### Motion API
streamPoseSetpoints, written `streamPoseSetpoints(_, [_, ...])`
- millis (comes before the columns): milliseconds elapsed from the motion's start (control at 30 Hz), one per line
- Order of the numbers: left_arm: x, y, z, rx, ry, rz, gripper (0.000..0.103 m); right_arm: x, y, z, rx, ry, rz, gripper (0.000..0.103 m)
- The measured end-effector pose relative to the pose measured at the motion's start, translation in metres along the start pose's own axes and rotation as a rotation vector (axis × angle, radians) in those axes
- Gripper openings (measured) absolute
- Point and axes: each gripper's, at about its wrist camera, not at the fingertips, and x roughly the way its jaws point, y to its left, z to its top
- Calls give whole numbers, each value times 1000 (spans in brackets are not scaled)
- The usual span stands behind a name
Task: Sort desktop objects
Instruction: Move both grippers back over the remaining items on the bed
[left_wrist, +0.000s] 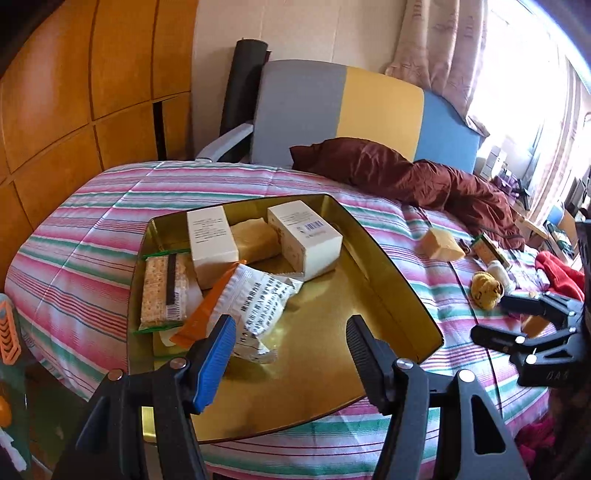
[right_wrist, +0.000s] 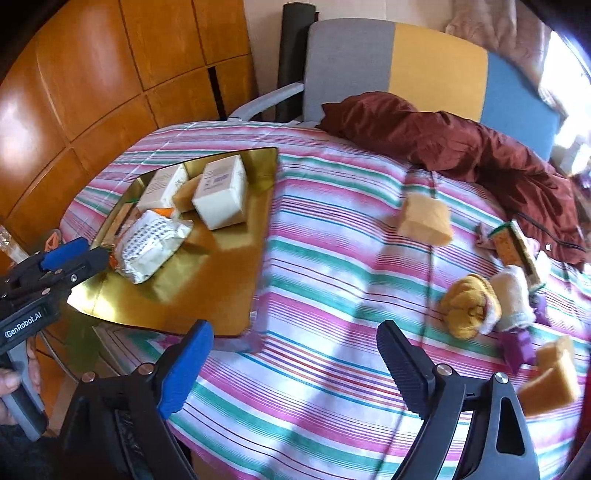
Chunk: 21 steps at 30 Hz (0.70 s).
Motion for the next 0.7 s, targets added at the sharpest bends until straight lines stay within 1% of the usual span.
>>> streamPoseSetpoints(167, [2, -9, 0, 29, 5, -4, 63, -12, -24, 0, 23, -3, -61, 91])
streamPoseSetpoints(433, [9, -27, 0, 83, 28, -38, 63, -30, -66, 0, 81, -13, -145, 91])
streamPoseSetpoints(533, [12, -33, -2, 100, 38, -51, 63, -37, -86, -2, 118, -15, -181, 91])
streamPoseSetpoints(633, [14, -36, -2, 109, 44, -62, 63, -45, -114, -6, 186, -9, -213, 91])
streamPoseSetpoints(700, [16, -38, -2, 114, 48, -73, 63, -51, -128, -7, 224, -6, -218, 91])
